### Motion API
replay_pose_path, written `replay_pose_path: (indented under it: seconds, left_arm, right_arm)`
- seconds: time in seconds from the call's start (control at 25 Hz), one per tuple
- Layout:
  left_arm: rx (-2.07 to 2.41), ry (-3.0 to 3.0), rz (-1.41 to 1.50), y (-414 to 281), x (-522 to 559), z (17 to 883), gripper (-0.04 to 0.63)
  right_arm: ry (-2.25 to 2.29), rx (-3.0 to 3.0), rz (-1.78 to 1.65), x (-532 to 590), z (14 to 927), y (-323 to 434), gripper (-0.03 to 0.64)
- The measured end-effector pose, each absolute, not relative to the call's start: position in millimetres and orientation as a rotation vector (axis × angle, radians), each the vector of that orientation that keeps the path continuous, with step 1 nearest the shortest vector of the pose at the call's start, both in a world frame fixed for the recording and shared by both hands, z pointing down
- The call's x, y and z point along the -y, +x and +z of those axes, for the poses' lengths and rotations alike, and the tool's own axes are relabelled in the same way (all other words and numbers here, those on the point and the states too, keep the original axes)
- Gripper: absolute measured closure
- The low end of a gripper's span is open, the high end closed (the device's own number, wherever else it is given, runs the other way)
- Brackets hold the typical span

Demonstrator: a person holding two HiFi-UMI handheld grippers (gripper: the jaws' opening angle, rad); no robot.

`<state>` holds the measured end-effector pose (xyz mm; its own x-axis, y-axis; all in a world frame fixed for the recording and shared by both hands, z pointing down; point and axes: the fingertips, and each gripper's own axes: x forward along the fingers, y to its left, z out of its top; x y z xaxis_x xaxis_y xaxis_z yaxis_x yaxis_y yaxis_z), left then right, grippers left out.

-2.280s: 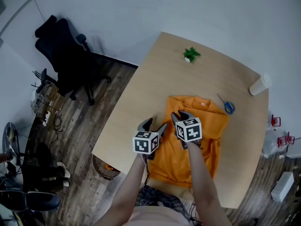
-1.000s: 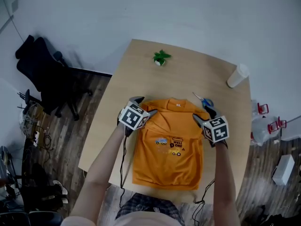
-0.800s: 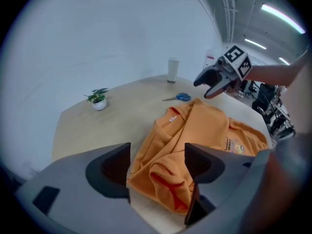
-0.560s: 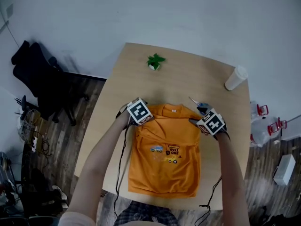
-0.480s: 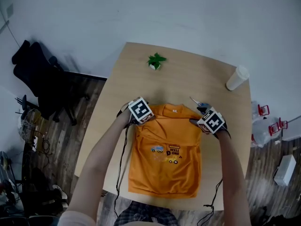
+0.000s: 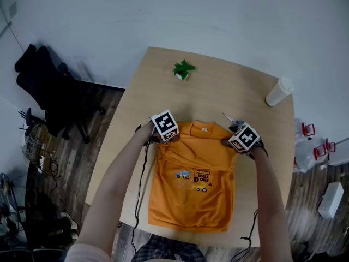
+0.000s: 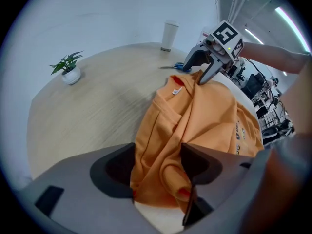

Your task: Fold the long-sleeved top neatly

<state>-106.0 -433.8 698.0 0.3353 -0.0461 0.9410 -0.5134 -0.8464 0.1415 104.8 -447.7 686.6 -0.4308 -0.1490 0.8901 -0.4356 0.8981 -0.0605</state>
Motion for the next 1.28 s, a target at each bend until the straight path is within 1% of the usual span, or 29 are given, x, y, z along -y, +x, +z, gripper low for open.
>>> replay_pose_path:
  seconds: [0.12, 0.2, 0.32, 0.4, 0.44, 0.48, 0.52, 0.6, 0.68, 0.8, 1.0, 1.28]
  left_arm:
    - [0.489, 2.193, 1.512, -104.2, 432.6, 698.7, 0.310]
    - [0.498, 2.196, 1.501, -103.4, 431.1, 698.6, 0.316]
    - [0.495, 2.205, 1.470, -100.2, 425.7, 696.9, 0.349]
    - [0.478, 2.227, 1.458, -96.9, 419.1, 695.5, 0.418]
    - [0.471, 2.244, 1.461, -95.6, 416.0, 694.9, 0.438]
    - [0.467, 2.264, 1.468, -94.5, 413.6, 694.2, 0.462]
    - [0.464, 2.281, 1.478, -93.6, 411.8, 693.4, 0.487]
    - [0.461, 2.305, 1.504, -92.9, 409.9, 691.3, 0.528]
    - [0.465, 2.317, 1.521, -92.9, 411.3, 687.6, 0.541]
    - [0.541, 2.353, 1.486, -91.4, 425.8, 674.4, 0.543]
    - [0.786, 2.463, 1.444, -86.2, 452.9, 642.4, 0.543]
    - [0.964, 2.610, 1.428, -78.6, 433.9, 602.5, 0.543]
  right_arm:
    - [0.425, 2.013, 0.398, 446.6, 690.2, 105.1, 0.316]
    - [0.423, 2.016, 0.430, 443.0, 692.4, 105.6, 0.341]
    - [0.401, 2.035, 0.450, 435.1, 692.4, 103.0, 0.423]
    - [0.369, 2.046, 0.453, 428.3, 691.7, 99.1, 0.490]
    - [0.353, 2.047, 0.445, 425.4, 691.4, 97.5, 0.521]
    - [0.340, 2.045, 0.428, 423.2, 691.0, 96.4, 0.547]
    - [0.328, 2.041, 0.407, 421.7, 690.2, 96.1, 0.558]
    - [0.314, 2.033, 0.374, 420.4, 687.7, 96.9, 0.565]
    - [0.326, 2.033, 0.368, 423.1, 683.4, 99.1, 0.568]
    - [0.430, 2.034, 0.338, 438.4, 673.6, 107.2, 0.569]
    - [0.652, 2.039, 0.195, 463.1, 647.1, 118.5, 0.569]
    - [0.709, 2.106, 0.038, 438.9, 602.0, 122.9, 0.568]
